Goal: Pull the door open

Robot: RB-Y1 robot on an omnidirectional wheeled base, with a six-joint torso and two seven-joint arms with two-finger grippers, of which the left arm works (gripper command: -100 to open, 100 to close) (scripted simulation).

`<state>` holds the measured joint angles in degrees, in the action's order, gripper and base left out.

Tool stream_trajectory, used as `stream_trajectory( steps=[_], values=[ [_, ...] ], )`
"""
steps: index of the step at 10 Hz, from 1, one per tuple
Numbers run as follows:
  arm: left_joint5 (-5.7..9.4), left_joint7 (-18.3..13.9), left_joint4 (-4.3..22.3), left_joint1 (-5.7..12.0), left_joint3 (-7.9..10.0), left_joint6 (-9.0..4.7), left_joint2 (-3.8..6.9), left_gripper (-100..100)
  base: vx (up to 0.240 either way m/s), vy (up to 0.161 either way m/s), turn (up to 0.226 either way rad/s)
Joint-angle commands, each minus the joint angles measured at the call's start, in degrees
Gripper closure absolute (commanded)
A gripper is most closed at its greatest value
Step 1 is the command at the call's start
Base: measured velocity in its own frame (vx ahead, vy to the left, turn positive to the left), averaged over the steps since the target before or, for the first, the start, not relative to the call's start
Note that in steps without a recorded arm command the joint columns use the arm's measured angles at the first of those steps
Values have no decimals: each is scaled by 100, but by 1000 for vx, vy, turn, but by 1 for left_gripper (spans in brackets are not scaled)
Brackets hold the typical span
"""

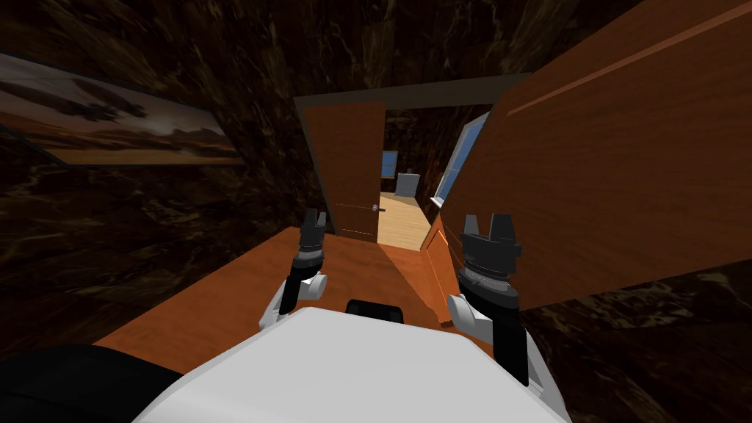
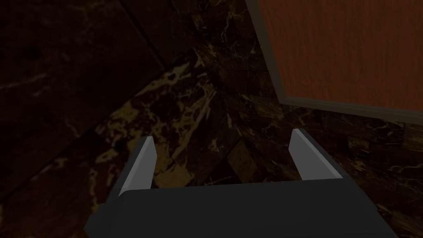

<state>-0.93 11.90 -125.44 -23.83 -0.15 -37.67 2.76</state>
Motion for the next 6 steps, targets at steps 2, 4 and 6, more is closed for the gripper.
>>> stream_trajectory(
  steps=[2, 4, 6],
  values=[
    [-60, 185, 278, 75, -11, -52, 53, -100, 79, -21, 21],
    [-104, 322, 498, 144, -12, -90, 95, -100, 89, -29, 20],
    [-153, 474, 744, 220, -13, -132, 138, -100, 94, -32, 29]
  ],
)
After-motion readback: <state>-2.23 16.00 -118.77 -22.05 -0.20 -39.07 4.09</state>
